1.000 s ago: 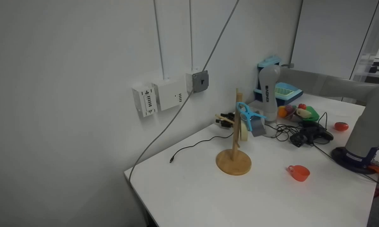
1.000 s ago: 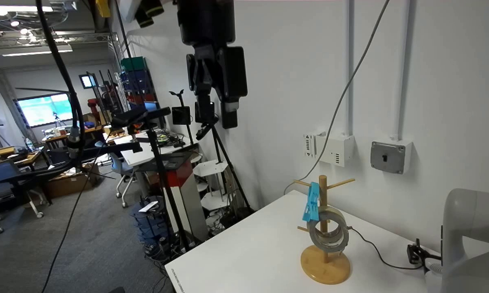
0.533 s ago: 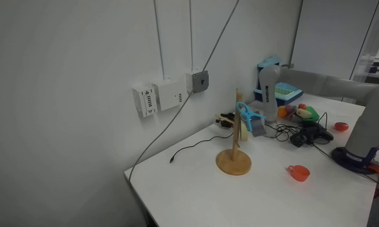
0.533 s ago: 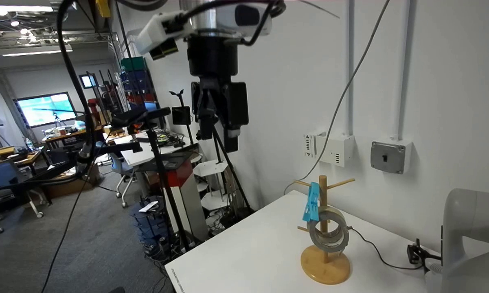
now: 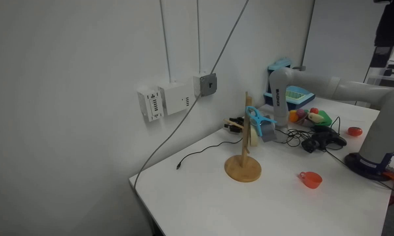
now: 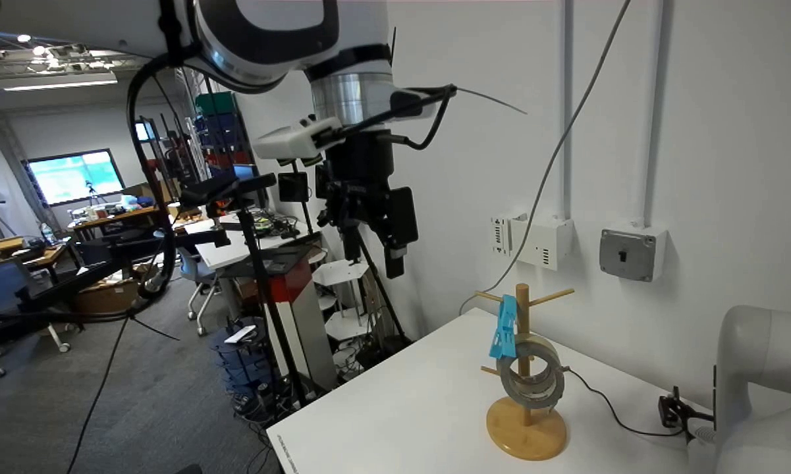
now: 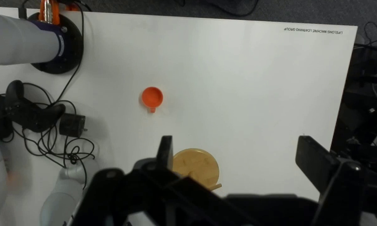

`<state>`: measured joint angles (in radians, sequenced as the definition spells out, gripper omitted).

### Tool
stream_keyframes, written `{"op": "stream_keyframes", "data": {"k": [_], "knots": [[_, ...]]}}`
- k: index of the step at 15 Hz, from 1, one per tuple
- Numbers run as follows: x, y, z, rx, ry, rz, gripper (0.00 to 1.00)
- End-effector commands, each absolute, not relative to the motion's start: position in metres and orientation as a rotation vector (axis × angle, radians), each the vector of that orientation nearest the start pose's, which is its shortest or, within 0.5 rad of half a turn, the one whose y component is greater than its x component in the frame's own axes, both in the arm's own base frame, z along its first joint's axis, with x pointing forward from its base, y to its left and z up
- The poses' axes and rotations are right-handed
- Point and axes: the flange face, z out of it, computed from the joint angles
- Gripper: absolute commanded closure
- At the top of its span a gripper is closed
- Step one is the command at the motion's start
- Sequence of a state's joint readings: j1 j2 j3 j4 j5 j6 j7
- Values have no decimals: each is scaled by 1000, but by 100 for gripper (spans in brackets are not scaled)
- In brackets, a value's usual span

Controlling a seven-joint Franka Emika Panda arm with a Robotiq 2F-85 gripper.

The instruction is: Put the blue peg on the table

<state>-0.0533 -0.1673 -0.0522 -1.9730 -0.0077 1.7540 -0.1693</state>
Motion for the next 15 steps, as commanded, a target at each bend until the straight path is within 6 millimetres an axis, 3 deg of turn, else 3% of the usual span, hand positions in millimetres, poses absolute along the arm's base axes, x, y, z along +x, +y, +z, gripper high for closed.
{"op": "stream_keyframes", "data": {"k": [1, 9, 15], "knots": [[502, -52, 538, -3132, -115, 70, 0], [502, -49, 539, -3133, -125, 62, 0], [511, -47, 526, -3114, -102, 37, 0]]}}
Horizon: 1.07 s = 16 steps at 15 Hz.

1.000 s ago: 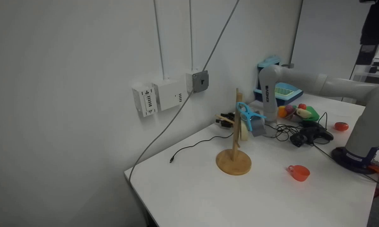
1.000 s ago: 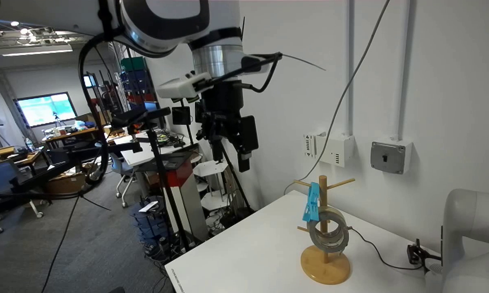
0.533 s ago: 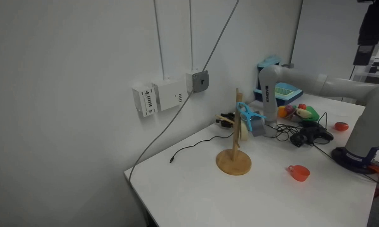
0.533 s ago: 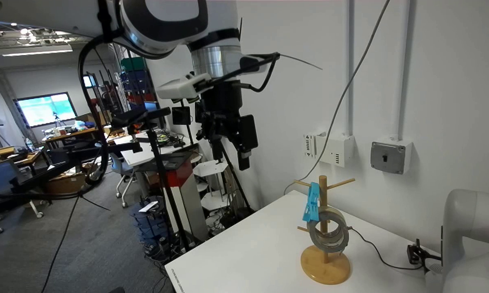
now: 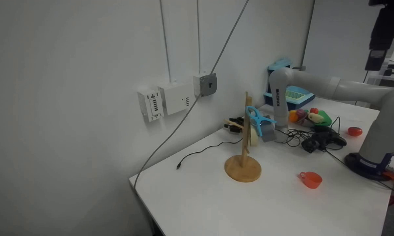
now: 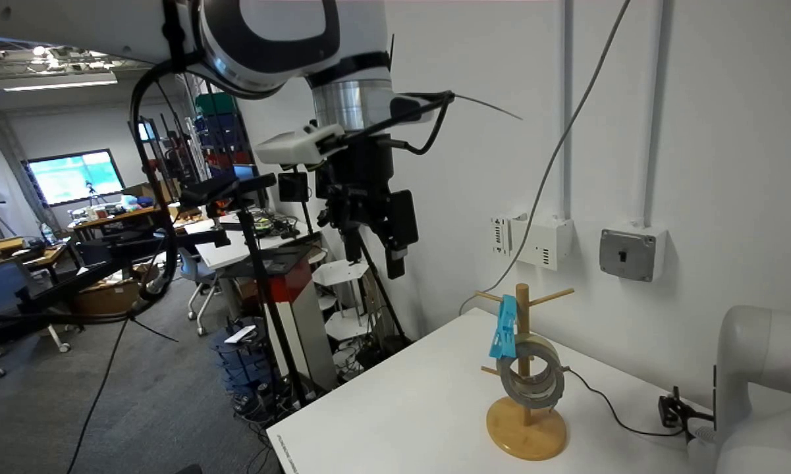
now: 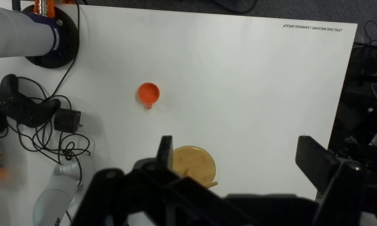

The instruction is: Put the blue peg on the table

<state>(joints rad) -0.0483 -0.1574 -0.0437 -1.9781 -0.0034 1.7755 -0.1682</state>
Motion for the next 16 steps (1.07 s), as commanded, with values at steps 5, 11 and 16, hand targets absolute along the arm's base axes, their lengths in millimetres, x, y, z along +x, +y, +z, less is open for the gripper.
{"op": "stream_keyframes", "data": {"k": [5, 11, 16], "knots": [[517, -44, 518, -3098, -106, 27, 0], [523, -42, 509, -3074, -90, 13, 0], [522, -37, 487, -3071, -184, 30, 0]]}}
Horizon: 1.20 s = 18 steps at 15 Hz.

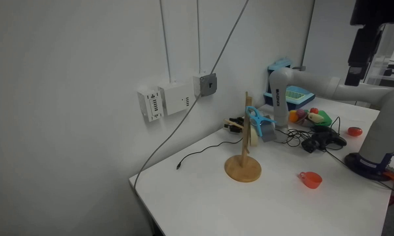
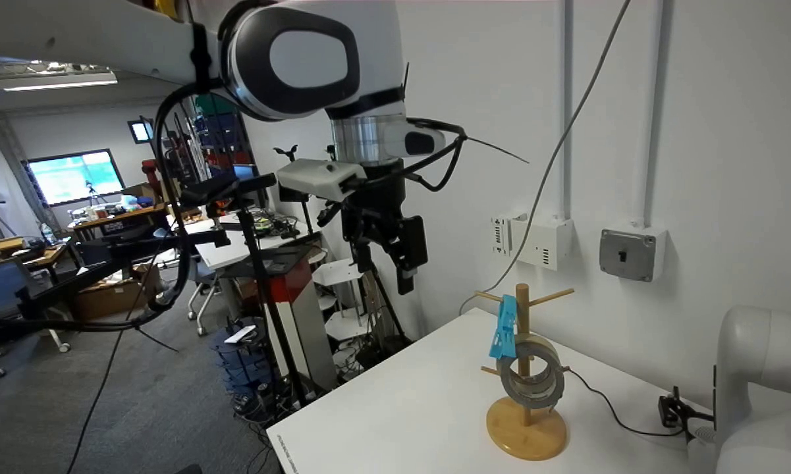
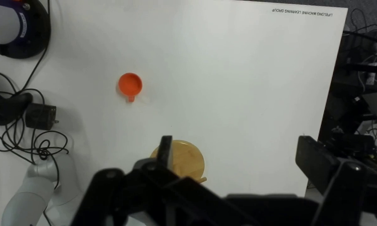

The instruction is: Put the blue peg on the table

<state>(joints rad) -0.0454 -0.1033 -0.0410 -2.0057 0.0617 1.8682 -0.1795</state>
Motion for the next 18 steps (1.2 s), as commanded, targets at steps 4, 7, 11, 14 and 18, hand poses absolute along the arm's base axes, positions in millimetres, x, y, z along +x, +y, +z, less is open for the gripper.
{"op": "stream_keyframes", "data": {"k": [4, 7, 11, 14, 18], "knots": [[523, -29, 473, -3071, -306, -17, 0], [529, -27, 467, -3079, -355, -122, 0], [534, -26, 464, -3082, -314, -276, 0], [536, -28, 462, -3088, -313, -238, 0], [537, -28, 462, -3086, -312, -254, 0]]}}
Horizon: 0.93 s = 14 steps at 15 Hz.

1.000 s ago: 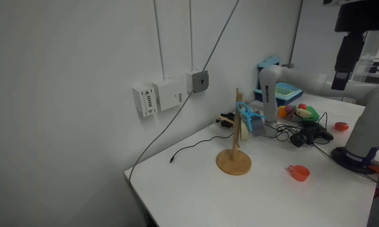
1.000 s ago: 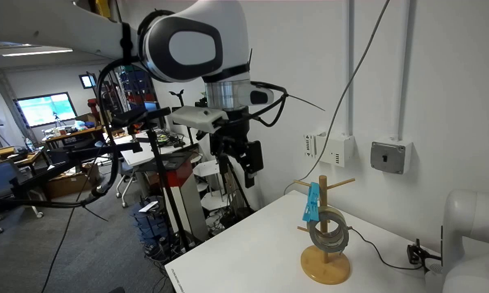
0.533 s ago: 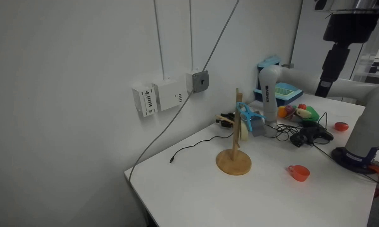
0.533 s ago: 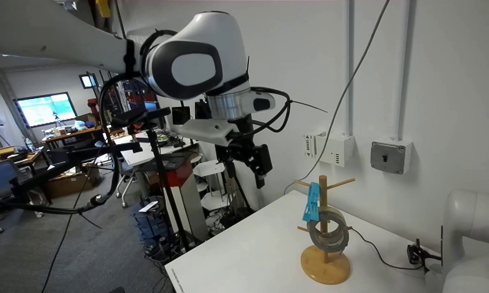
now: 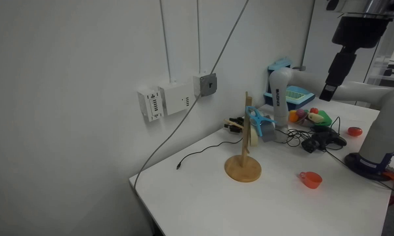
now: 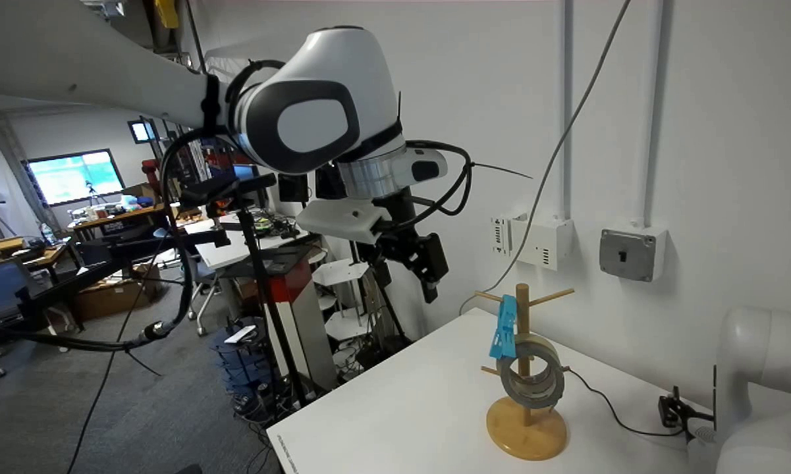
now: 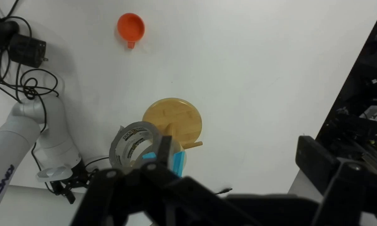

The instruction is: Put the blue peg on the table

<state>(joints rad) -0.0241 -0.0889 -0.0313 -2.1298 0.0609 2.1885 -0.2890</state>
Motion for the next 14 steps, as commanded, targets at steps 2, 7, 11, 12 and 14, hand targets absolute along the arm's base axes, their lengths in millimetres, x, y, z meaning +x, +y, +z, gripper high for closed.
{"op": "stream_keyframes", "data": {"k": [2, 7, 11, 12, 14], "knots": [[538, -29, 463, -3103, -304, -282, 0], [540, -30, 465, -3124, -362, -320, 0], [541, -30, 465, -3119, -386, -323, 0], [540, -30, 464, -3109, -385, -313, 0], [539, -29, 464, -3113, -346, -291, 0]]}}
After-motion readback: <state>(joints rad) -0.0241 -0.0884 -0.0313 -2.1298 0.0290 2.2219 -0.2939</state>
